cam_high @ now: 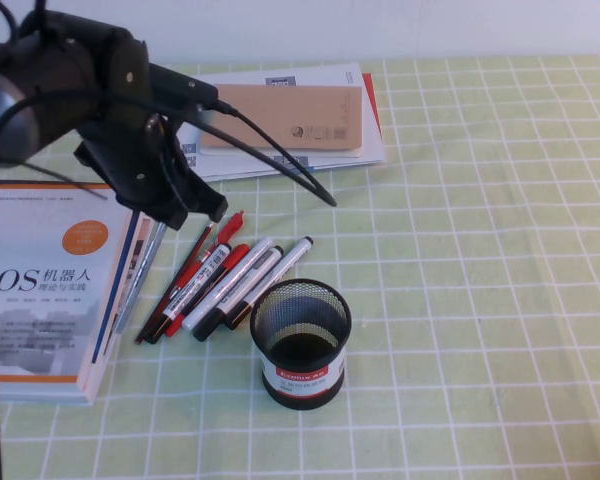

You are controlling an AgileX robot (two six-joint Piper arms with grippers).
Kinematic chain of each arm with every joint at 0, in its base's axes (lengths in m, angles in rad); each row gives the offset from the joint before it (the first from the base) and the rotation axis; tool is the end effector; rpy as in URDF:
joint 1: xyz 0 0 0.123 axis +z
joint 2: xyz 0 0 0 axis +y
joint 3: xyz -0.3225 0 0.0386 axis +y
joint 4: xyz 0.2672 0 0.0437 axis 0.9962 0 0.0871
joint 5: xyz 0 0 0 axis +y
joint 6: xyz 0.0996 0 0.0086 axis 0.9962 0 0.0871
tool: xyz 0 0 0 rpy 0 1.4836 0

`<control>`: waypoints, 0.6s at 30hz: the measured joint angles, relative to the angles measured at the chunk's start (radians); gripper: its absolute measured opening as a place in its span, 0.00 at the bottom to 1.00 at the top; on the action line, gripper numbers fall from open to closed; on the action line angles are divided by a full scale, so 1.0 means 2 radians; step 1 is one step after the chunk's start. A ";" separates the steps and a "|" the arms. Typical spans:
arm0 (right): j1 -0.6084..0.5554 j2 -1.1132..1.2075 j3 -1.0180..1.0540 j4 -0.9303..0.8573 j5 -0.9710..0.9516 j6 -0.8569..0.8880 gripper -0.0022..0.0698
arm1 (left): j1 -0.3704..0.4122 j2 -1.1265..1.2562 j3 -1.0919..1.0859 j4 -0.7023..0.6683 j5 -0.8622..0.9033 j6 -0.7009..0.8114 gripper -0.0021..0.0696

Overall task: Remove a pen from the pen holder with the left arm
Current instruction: Place the pen on the table

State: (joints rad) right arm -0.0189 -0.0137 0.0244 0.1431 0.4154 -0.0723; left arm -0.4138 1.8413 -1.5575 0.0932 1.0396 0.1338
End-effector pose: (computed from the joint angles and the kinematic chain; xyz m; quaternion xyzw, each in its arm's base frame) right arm 0.0390 0.0050 0.1651 0.0150 0.8148 0.0350 0.5784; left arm 0.3923 -0.1635 0.2965 0.2823 0.9438 0.0199 0.1708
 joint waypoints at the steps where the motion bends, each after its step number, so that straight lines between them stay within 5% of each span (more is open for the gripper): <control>1: 0.000 0.000 0.000 0.000 0.000 0.000 0.01 | 0.003 0.013 -0.011 0.000 0.002 0.000 0.09; 18: 0.000 0.000 0.000 0.000 0.000 0.000 0.01 | 0.032 0.136 -0.099 -0.015 0.003 0.017 0.09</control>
State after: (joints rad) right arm -0.0189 -0.0137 0.0244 0.1431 0.4154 -0.0723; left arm -0.3496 2.1135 -1.7549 0.0634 1.0461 0.1684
